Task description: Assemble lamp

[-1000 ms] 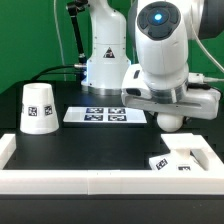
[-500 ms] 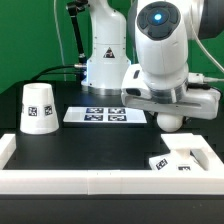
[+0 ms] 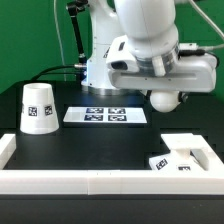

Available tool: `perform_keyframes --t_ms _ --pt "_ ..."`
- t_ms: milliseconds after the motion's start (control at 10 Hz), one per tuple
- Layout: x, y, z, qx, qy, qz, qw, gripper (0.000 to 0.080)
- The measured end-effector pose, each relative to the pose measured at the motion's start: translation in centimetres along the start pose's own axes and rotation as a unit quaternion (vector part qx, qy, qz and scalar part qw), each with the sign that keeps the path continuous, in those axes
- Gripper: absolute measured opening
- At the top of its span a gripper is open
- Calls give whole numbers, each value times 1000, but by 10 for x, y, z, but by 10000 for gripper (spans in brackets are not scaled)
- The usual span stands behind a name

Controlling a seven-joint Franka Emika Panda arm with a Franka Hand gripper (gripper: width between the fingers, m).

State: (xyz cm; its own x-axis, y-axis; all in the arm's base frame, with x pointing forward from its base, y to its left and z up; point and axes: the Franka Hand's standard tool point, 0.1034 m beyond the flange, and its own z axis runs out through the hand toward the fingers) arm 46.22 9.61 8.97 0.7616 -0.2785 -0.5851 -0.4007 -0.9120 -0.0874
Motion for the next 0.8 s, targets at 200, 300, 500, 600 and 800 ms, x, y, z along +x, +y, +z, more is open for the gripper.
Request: perform_keyframes --t_ms 200,300,500,600,800 --pt "3 -1 5 0 10 2 1000 580" --pt "8 -5 3 5 55 -2 998 580" --pt "12 -4 2 10 121 -16 992 580" --pt "14 1 -1 13 154 -22 988 580" --pt "17 -4 -24 23 222 -31 974 580"
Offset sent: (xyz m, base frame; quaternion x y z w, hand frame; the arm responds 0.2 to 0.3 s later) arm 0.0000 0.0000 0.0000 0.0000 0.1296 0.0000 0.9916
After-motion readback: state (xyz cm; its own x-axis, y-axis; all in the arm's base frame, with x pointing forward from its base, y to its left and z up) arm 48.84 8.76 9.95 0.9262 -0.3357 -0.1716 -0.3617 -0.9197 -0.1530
